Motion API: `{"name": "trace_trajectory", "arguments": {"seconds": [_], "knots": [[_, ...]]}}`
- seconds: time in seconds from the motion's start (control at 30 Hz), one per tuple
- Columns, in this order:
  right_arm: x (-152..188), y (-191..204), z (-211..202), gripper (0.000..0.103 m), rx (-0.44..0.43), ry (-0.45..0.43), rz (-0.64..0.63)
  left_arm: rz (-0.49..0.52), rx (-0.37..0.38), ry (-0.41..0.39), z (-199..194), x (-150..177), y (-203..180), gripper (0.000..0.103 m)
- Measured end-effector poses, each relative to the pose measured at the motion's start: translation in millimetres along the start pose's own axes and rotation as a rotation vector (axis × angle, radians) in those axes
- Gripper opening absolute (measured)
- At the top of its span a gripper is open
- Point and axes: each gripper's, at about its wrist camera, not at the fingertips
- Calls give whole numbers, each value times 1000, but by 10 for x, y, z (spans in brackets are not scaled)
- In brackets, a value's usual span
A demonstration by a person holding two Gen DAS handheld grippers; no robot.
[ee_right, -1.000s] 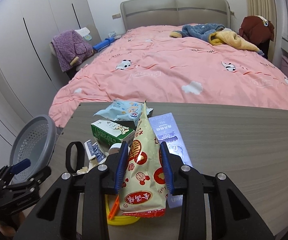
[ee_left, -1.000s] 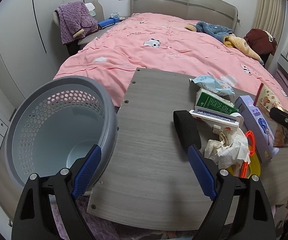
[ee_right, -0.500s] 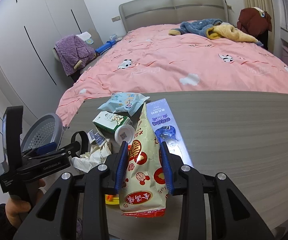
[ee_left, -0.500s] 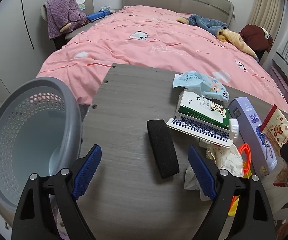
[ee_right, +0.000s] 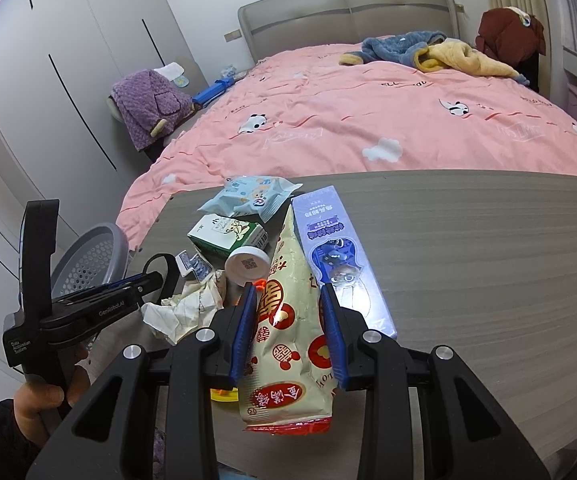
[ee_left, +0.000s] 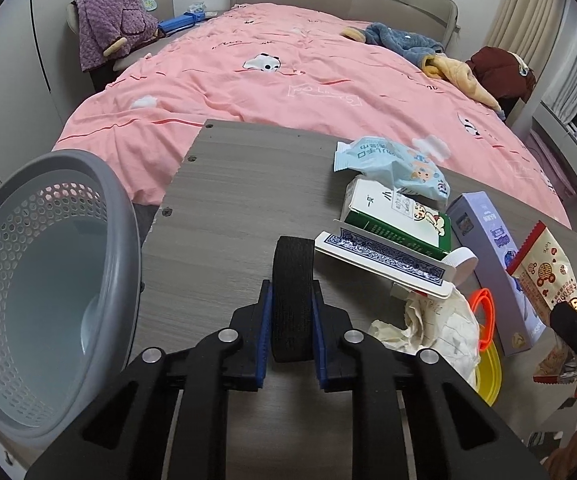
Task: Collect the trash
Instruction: 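Carry both items over the grey basket and open both grippers to drop them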
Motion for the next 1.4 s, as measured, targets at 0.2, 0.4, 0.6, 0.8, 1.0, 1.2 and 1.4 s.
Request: {"name": "trace_trajectory", "arguments": {"seconds": [0.2, 0.4, 0.6, 0.8, 1.0, 1.2, 1.4], "knots": [[4, 125, -51, 33, 3, -8, -22, -15, 22, -36, -191, 45, 110, 17], [-30, 404, -87, 33, -9, -13, -71, -29, 7, -102, -472, 114, 335, 17], [-113, 875, 7, 33, -48, -4, -158, -70, -52, -164, -722, 192, 746, 18], [-177, 1466, 242, 33, -113, 36, -259, -128, -110, -187, -821, 268, 1219, 17], [-185, 2066, 551, 33, -182, 90, -361, -192, -155, -176, -817, 327, 1738, 17], [-161, 2533, 847, 33, -228, 153, -434, -229, -177, -168, -772, 341, 2087, 17], [-155, 2841, 1081, 33, -246, 193, -479, -256, -177, -148, -695, 383, 2339, 18]]}}
Point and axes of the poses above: each gripper's, at about its wrist camera, not at the fingertips, and z roughly the way its jaws point, y to its left, x to its underside, and after that the axes turned 8 degrees about y, right-handed
